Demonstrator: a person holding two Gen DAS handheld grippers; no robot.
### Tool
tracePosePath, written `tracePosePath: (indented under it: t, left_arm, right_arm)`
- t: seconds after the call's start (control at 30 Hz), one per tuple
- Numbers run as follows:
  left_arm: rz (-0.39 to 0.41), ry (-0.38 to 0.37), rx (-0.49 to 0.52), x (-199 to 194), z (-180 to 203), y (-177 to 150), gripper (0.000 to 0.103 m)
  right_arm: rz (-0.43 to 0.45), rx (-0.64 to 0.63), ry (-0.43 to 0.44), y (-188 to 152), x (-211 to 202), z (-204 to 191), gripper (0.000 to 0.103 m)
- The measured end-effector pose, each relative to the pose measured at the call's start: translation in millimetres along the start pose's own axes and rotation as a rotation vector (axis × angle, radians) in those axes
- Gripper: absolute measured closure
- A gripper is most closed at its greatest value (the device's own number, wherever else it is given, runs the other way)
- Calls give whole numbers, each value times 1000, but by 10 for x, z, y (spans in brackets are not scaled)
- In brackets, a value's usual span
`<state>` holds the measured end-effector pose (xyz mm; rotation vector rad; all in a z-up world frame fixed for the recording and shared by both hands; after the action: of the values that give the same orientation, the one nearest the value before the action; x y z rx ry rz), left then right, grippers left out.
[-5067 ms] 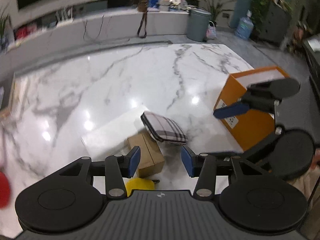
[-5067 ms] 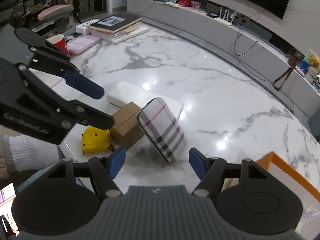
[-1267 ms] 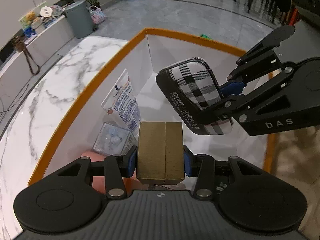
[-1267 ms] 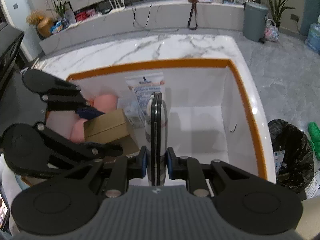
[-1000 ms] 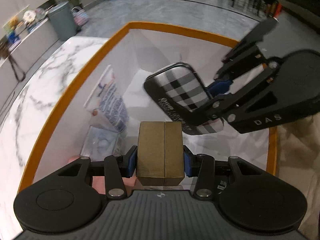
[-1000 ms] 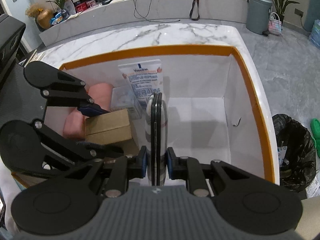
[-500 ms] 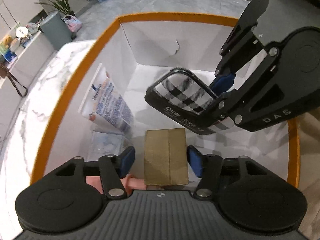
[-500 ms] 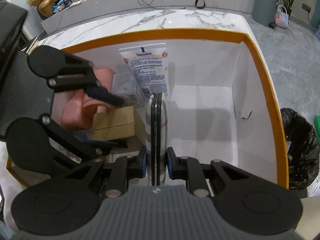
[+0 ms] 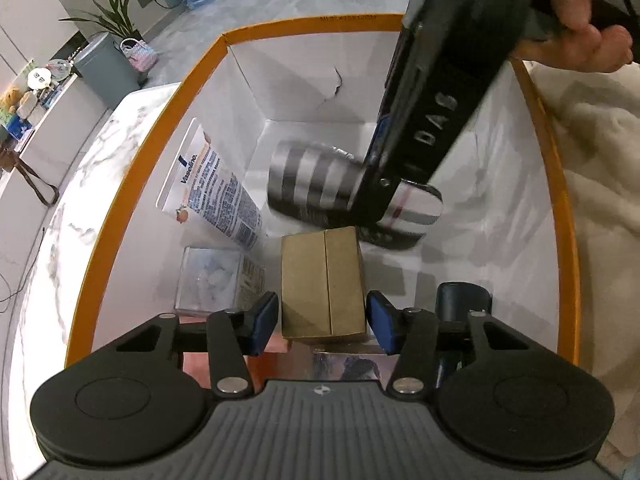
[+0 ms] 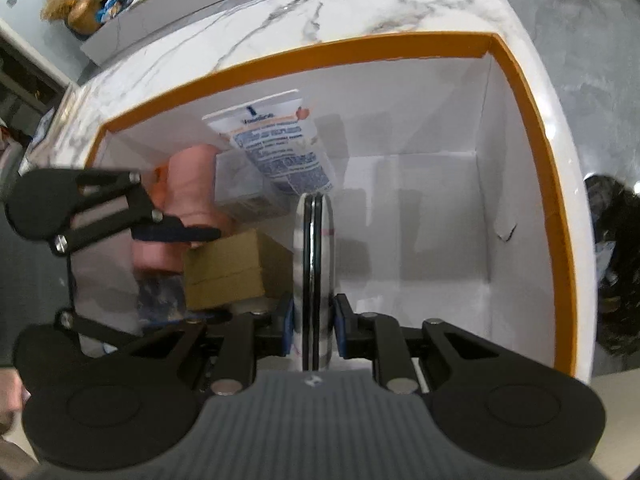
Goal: Organize rigid objects
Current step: 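Lower both items into the orange box and open both tools, then withdraw both tools toward the yellow tape measure and white box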
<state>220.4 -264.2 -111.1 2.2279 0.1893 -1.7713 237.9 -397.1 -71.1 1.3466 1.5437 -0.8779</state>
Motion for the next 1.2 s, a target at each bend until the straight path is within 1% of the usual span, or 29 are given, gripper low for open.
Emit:
tracePosePath:
  t: [0.03,0.07,0.1,0.23,0.37,0.4,0.43,0.67,0.73,0.77,0.83,0.87,1.03,1.2]
  left_arm:
    - [5,2,5,-5,8,-28,42]
    - [7,4,8,-5,14,-38,42]
    - [11,6,7,-8,20,-49,42]
    - [22,11,3,-24,55,-116,42]
    - [24,16,4,-28,64,-88,41]
    - [25,17,4,-27,67,-87,41]
    - [25,19,3,-30,71,-85,41]
    - [34,29,2,-49,99,-113,40]
    - [47,22,-9,-68,93,-129,40]
    - [54,18,-20,-83,77,-135,37]
    - [67,1,-49,-110,39,-149,36]
    - [72,-7,-58,-119,23,-161,34]
    - [91,-21,-79,-202,-18,-251,33]
    - [129,-47,-137,-370,-102,-397,33]
  right_arm:
    - [-6,3,30,13,4,2,84]
    - [-4,8,41,19,6,-7,84]
    - [2,13,34,26,6,-11,84]
    - [11,21,-41,69,5,14,82]
    - [-13,45,-112,68,64,116,80]
    - [-22,47,-123,61,88,125,81]
    - [-29,36,-127,55,114,117,87]
    - [-29,-26,-192,154,170,-78,86]
    - [-32,-36,-191,173,174,-117,85]
    - [-30,-38,-180,165,166,-121,85]
    - [-28,-40,-131,154,163,-126,85]
    - [-26,-38,-128,152,165,-128,85]
    - [-12,-48,-146,110,151,-173,85]
    - [35,-57,-164,67,183,-279,82]
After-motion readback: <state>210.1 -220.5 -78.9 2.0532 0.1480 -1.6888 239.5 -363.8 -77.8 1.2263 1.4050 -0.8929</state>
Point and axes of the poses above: each gripper's, at about its wrist camera, not at the fingertips, and x roughly the way its jaws point, z to its right, y to its top, the point moved 2 cm from there along x, roughly the way its jaws point, and after that the axes turned 15 degrees about -z, right-handed, at the moved point
